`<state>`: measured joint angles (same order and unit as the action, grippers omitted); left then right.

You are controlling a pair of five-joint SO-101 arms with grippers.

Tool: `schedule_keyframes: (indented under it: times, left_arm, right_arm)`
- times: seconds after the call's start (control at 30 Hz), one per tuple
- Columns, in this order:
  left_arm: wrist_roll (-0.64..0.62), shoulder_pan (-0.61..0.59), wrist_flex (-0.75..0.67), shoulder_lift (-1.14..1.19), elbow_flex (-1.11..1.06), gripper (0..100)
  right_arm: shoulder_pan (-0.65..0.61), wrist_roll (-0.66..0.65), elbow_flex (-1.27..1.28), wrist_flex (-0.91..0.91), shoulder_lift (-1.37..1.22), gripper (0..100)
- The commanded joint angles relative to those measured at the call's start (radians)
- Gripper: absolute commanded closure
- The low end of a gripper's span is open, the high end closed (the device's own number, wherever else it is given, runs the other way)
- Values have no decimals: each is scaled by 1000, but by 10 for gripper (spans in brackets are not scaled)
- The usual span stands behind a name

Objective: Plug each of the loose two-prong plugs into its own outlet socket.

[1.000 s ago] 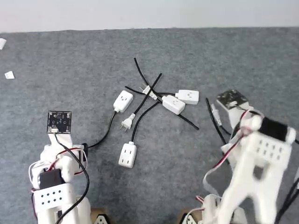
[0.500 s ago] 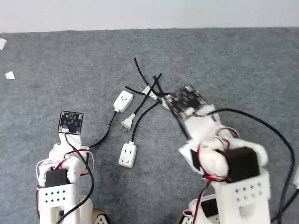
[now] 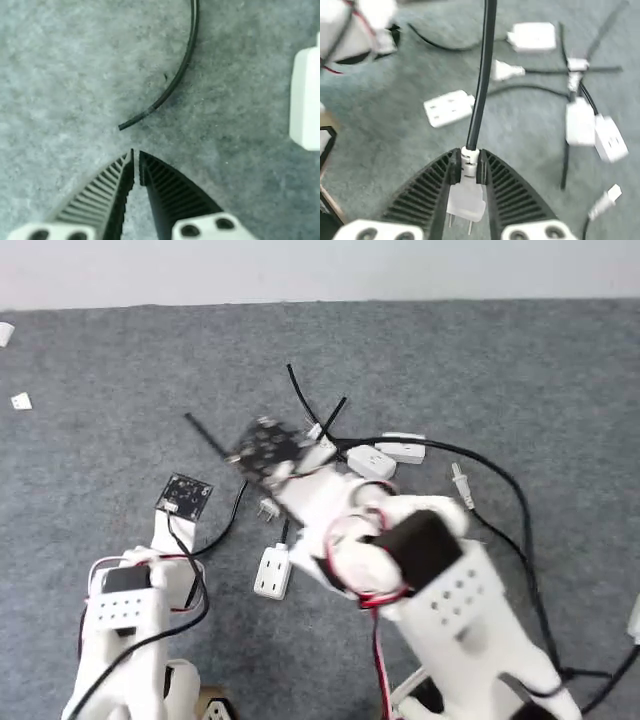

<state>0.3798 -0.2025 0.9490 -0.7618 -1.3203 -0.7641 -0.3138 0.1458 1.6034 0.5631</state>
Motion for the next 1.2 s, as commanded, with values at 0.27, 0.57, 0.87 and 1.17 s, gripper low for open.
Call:
schedule_keyframes:
  times: [0.27,0.57,0.87,1.17]
  left_arm:
    - [94,63,17,35,61,987]
    - [124,117,81,-230,-54,987]
    - [-219,110,104,-726,-213,987]
    - [-367,-25,152,-945,-237,987]
  right_arm:
    - [-136,54,-54,-213,-260,990]
    - [-116,101,-54,-305,-354,990]
    - [1,431,0,-340,-354,990]
    - [21,638,238,-558,-346,990]
